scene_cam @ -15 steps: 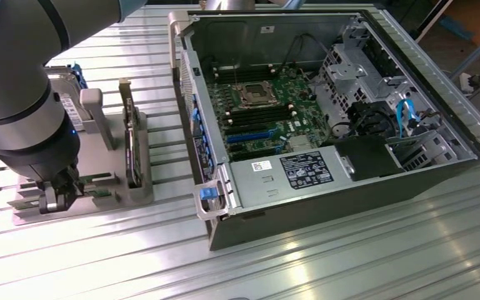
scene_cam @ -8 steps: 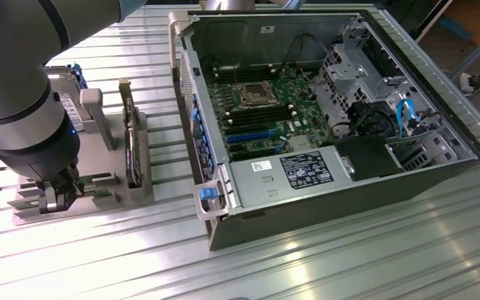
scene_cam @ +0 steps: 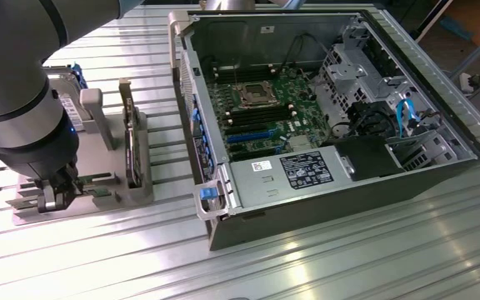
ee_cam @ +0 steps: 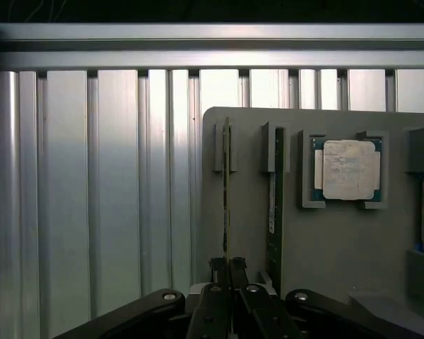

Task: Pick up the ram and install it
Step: 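Pick up the ram and move it above insertion slot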

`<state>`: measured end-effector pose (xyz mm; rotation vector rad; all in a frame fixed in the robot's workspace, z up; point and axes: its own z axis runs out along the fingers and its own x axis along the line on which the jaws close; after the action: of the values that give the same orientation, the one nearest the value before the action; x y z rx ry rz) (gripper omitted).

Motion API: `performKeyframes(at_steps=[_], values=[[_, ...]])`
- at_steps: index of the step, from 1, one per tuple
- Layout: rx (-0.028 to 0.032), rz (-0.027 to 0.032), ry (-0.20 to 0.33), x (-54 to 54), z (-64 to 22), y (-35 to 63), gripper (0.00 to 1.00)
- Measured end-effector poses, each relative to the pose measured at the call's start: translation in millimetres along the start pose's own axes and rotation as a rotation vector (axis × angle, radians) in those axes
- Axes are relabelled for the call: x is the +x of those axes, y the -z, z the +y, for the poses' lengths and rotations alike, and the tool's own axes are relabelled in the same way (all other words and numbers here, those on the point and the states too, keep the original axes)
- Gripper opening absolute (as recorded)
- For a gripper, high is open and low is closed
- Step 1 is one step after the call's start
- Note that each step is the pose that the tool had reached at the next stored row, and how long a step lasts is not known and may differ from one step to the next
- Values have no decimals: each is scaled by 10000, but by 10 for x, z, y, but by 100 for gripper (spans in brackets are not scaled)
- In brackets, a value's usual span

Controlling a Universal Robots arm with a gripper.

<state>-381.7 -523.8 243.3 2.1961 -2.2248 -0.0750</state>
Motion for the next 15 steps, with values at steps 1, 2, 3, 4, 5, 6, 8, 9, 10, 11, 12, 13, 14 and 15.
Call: performKeyframes(at_steps=[1, 2, 3, 4, 5, 6, 8, 9, 10, 11, 12, 13, 14, 15], values=[[0, 0, 0, -1, 2, 57, 12], [1, -1, 1, -3, 5, 142, 12], [0, 0, 0, -6, 9, 238, 12], [0, 0, 0, -8, 13, 331, 12], [0, 0, 0, -10, 17, 423, 12], [0, 0, 0, -12, 21, 509, 12], [1, 0, 0, -15, 27, 647, 12], [1, 0, 0, -16, 28, 663, 12], [0, 0, 0, -16, 29, 679, 12], [0, 0, 0, -16, 29, 691, 12], [0, 0, 0, -17, 30, 704, 12], [1, 0, 0, -17, 31, 718, 12], [0, 0, 0, -17, 31, 732, 12], [1, 0, 0, -17, 32, 745, 12]])
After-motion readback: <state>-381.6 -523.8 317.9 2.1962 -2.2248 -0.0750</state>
